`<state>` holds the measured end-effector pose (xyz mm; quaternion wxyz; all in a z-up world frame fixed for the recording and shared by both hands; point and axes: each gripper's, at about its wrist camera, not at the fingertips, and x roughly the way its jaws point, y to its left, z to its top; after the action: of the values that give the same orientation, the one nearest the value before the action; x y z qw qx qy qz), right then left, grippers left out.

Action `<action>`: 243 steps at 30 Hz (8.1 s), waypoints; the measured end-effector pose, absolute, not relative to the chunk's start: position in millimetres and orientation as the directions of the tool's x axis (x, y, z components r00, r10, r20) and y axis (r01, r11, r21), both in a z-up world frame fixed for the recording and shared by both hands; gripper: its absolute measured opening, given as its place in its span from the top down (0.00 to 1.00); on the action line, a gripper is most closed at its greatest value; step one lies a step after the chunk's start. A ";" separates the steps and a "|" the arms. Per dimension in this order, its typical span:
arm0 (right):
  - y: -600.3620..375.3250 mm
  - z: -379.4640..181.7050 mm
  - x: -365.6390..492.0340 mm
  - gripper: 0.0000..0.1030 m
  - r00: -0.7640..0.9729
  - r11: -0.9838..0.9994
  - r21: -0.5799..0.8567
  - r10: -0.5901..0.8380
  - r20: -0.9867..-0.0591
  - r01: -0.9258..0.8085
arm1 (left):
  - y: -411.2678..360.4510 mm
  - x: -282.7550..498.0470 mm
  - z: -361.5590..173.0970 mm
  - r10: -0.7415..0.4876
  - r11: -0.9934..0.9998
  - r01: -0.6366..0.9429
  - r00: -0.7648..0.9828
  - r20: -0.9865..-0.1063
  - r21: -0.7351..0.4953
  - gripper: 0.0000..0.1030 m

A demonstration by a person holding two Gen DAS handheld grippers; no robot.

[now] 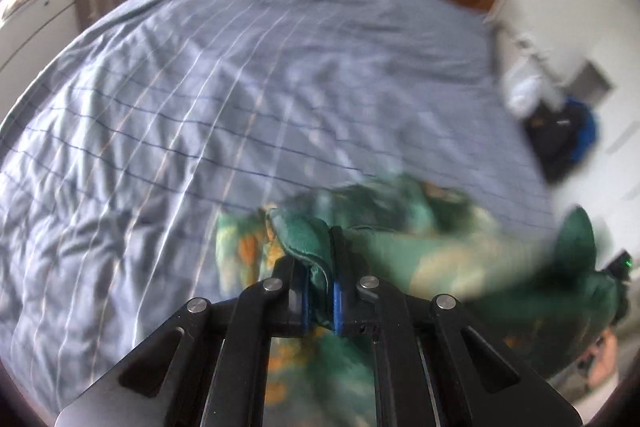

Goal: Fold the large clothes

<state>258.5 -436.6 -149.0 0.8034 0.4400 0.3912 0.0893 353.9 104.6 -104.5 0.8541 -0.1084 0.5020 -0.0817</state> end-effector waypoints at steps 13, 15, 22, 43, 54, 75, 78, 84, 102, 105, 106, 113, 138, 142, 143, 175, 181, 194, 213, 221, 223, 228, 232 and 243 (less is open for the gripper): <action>-487.4 -213.2 305.3 0.00 0.760 0.388 0.863 0.437 -0.481 0.323 | 115.8 363.9 -136.7 -0.238 0.964 0.006 0.474 -0.848 -0.267 0.15; -504.7 -187.5 293.9 0.00 0.809 0.404 0.855 0.351 -0.472 0.325 | 128.0 361.0 -111.2 -0.164 0.974 -0.036 0.565 -0.809 -0.222 0.01; -447.3 -94.5 275.3 0.00 0.757 0.749 0.645 0.330 -0.563 0.153 | 109.1 326.6 -87.0 -0.147 0.986 0.034 0.624 -0.767 -0.161 0.01; -288.9 -185.3 170.2 0.00 0.622 0.977 0.209 0.194 -0.759 -0.050 | 47.0 230.7 -179.9 0.082 0.980 0.099 0.587 -0.806 0.172 0.01; -276.9 -197.7 82.0 0.00 0.663 0.954 0.298 0.199 -0.722 0.037 | 25.9 103.6 -187.9 0.036 0.980 0.120 0.669 -0.743 0.155 0.01; -224.8 -284.1 34.7 0.00 0.666 0.984 0.151 0.050 -0.745 0.096 | 20.9 85.8 -266.3 -0.068 0.986 0.161 0.658 -0.750 0.053 0.00; -221.5 -287.0 34.4 0.00 0.670 0.989 0.114 0.025 -0.742 0.089 | 20.2 80.7 -268.5 -0.074 0.984 0.170 0.659 -0.749 0.052 0.00; -219.2 -288.1 34.3 0.00 0.673 0.990 0.109 0.022 -0.739 0.088 | 17.8 67.4 -268.9 -0.097 0.980 0.195 0.655 -0.749 0.044 0.00; -220.0 -286.9 32.6 0.00 0.673 0.988 0.117 0.020 -0.740 0.100 | -27.7 103.0 -127.1 -0.244 0.957 0.289 0.728 -0.641 -0.036 0.00; -222.0 -285.6 32.9 0.00 0.671 0.987 0.130 0.034 -0.741 0.094 | -61.6 156.6 -112.8 -0.214 0.956 0.293 0.730 -0.649 0.014 0.00; -223.0 -285.4 32.7 0.00 0.672 0.986 0.136 0.039 -0.740 0.092 | -67.5 169.3 -114.3 -0.188 0.958 0.284 0.732 -0.655 0.043 0.00; -226.5 -284.1 32.6 0.00 0.670 0.986 0.148 0.058 -0.740 0.078 | -108.8 287.3 -229.4 0.067 0.971 0.172 0.460 -0.885 0.163 0.00; -432.9 -285.8 169.6 0.29 0.635 0.564 0.796 0.537 -0.555 0.219 | -97.3 278.6 -207.6 0.101 0.978 0.092 0.577 -0.811 0.187 0.00; -423.1 -265.9 168.8 0.58 0.636 0.553 0.811 0.560 -0.531 0.190 | -107.3 293.9 -234.2 0.150 0.975 0.056 0.554 -0.819 0.217 0.00; -421.0 -253.1 167.2 0.60 0.641 0.577 0.800 0.554 -0.531 0.164 | -111.9 292.2 -236.6 0.163 0.969 0.062 0.571 -0.805 0.240 0.00; 109.7 -217.0 221.2 0.55 0.683 0.857 -0.163 0.259 -0.683 -0.488 | 245.5 203.2 -116.3 -0.088 0.992 -0.002 0.720 -0.689 -0.128 0.01; 113.0 -210.0 196.6 0.34 0.733 0.823 -0.267 0.240 -0.636 -0.501 | 148.5 289.2 -88.3 -0.190 0.968 0.249 0.653 -0.733 -0.029 0.01; 8.8 -128.6 133.9 0.13 0.752 0.870 -0.027 0.410 -0.517 -0.493 | 133.2 342.5 -196.7 -0.130 0.978 0.204 0.499 -0.857 -0.030 0.01; -20.5 -180.0 232.5 0.00 0.607 0.957 0.065 0.230 -0.761 -0.282 | 155.6 317.2 -177.5 -0.145 0.989 0.100 0.581 -0.801 -0.106 0.00; -46.7 -131.0 209.5 0.00 0.662 0.947 0.189 0.316 -0.680 -0.258 | 172.6 293.8 -126.1 -0.178 0.983 0.082 0.628 -0.757 -0.163 0.01; -52.4 -124.4 205.3 0.00 0.671 0.943 0.215 0.332 -0.663 -0.254 | 168.0 287.0 -114.7 -0.176 0.984 0.096 0.634 -0.753 -0.150 0.01; -62.8 -120.1 194.3 0.00 0.683 0.939 0.248 0.342 -0.645 -0.237 | 156.9 272.3 -102.7 -0.149 0.989 0.101 0.628 -0.764 -0.111 0.01; -81.9 -124.6 184.1 0.00 0.676 0.937 0.284 0.345 -0.651 -0.205 | 148.6 264.5 -95.7 -0.091 0.995 0.091 0.645 -0.759 -0.042 0.01; -115.5 -137.4 177.1 0.00 0.667 0.944 0.305 0.309 -0.679 -0.127 | 131.1 253.4 -79.2 -0.007 0.992 0.097 0.697 -0.717 0.085 0.01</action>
<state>177.1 -115.5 -137.4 0.9054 0.1164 0.3902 0.1203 253.4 131.1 -79.2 0.9192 0.0580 0.3884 -0.0282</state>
